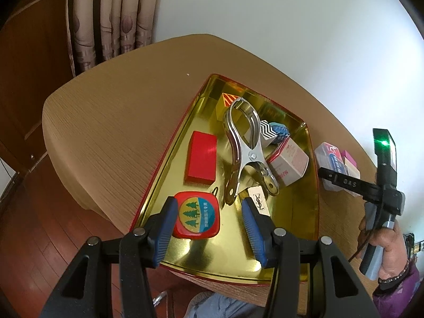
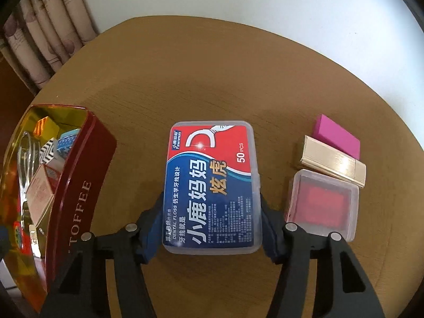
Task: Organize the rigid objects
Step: 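Grasp the blue-red dental floss box with the right tool and lift it, then grasp the clear case with red inside using left tool while right tool holds floss box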
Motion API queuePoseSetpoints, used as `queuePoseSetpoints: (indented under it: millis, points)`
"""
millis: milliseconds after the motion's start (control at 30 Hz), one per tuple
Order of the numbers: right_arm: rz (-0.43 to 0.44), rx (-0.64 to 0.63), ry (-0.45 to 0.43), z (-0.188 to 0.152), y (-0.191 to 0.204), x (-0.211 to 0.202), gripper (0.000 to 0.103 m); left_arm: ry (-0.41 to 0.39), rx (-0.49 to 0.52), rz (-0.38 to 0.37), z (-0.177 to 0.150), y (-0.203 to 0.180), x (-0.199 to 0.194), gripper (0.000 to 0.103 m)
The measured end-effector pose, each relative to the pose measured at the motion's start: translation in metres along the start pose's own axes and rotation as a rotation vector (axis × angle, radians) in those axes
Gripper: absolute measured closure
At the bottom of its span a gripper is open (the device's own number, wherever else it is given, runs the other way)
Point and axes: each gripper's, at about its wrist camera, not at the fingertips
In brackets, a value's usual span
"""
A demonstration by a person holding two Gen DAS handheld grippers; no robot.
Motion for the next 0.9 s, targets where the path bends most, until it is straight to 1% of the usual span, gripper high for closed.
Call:
queuePoseSetpoints:
  millis: [133, 200, 267, 333, 367, 433, 467, 600, 667, 700, 800, 867, 900]
  points:
    - [0.076, 0.054, -0.067, -0.017, -0.023, -0.035, 0.046, -0.024, 0.011, 0.007, -0.001, -0.002, -0.006, 0.052]
    - [0.085, 0.09, -0.1, -0.038, -0.038, -0.056, 0.046, -0.034, 0.024, 0.009, -0.002, -0.006, -0.008, 0.052]
    - [0.072, 0.121, -0.121, -0.061, -0.057, -0.073, 0.046, -0.042, 0.044, 0.011, -0.005, -0.011, -0.012, 0.052]
    - [0.038, 0.156, -0.124, -0.087, -0.082, -0.084, 0.046, -0.045, 0.072, 0.002, -0.009, -0.019, -0.015, 0.052]
    - [-0.001, 0.172, -0.118, -0.103, -0.098, -0.087, 0.046, -0.045, 0.092, -0.006, -0.011, -0.024, -0.016, 0.052]
    - [-0.052, 0.2, -0.103, -0.124, -0.124, -0.092, 0.046, -0.049, 0.151, -0.019, -0.017, -0.037, -0.02, 0.052]
    - [-0.078, 0.229, -0.094, -0.143, -0.142, -0.092, 0.046, -0.052, 0.171, -0.024, -0.019, -0.042, -0.022, 0.052]
    - [-0.175, 0.272, -0.079, -0.184, -0.184, -0.097, 0.046, -0.061, 0.267, -0.07, -0.034, -0.07, -0.03, 0.052]
    - [-0.221, 0.276, -0.076, -0.198, -0.196, -0.097, 0.046, -0.042, 0.322, -0.091, -0.041, -0.088, -0.028, 0.052]
    - [-0.225, 0.284, -0.076, -0.203, -0.2, -0.096, 0.046, -0.024, 0.343, -0.108, -0.045, -0.096, -0.026, 0.052]
    - [-0.208, 0.316, -0.081, -0.215, -0.215, -0.095, 0.046, 0.058, 0.437, -0.184, -0.054, -0.133, -0.013, 0.052]
    - [-0.198, 0.325, -0.101, -0.212, -0.216, -0.094, 0.046, 0.14, 0.5, -0.227, -0.058, -0.163, 0.002, 0.052]
    - [-0.193, 0.326, -0.107, -0.211, -0.215, -0.094, 0.046, 0.167, 0.519, -0.242, -0.059, -0.177, 0.009, 0.052]
Point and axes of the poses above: each gripper's, at about its wrist camera, not at the fingertips, and x roughly the way its jaws point, y to its left, z to its top, and after that the axes turned 7 degrees about -x, right-handed
